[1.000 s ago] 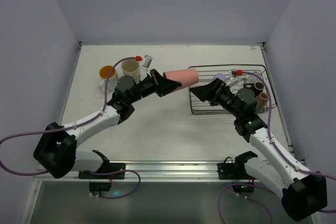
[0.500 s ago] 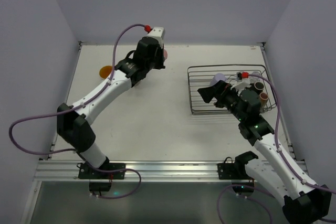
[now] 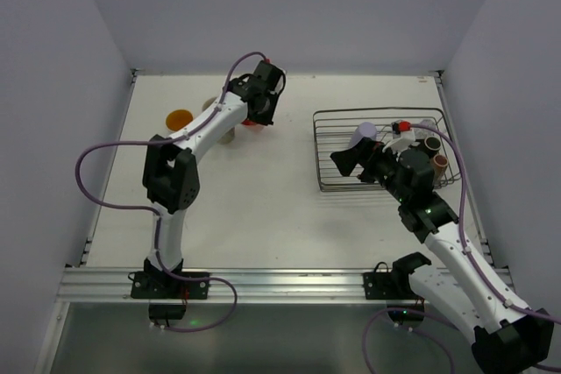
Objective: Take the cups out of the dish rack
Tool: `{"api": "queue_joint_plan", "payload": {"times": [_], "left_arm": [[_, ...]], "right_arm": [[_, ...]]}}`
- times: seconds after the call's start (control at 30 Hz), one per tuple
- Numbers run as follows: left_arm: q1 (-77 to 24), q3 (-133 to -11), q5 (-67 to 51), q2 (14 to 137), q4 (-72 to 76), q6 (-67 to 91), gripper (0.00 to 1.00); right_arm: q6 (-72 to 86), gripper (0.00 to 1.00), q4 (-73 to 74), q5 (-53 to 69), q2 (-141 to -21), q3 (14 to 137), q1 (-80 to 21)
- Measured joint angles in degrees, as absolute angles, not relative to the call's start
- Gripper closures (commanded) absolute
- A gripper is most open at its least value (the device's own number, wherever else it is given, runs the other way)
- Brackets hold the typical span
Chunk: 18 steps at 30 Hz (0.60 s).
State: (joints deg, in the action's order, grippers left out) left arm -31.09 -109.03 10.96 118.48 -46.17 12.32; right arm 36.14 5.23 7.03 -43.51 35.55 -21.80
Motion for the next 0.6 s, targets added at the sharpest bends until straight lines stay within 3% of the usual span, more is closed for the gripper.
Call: {"api": "queue_joint_plan", "payload": {"times": [0.3, 0.6], "left_arm": [[-30.98, -114.48, 9.3, 123.85, -51.72, 10.26, 0.94], [-30.87, -114.67, 9.45, 125.78, -53.95, 9.37, 0.73]], "right_arm": [[35.05, 0.01, 5.37, 7.07, -44.6, 35.57, -21.8], [33.71, 0.01, 6.66, 6.44, -46.5, 37.41, -21.8]]}}
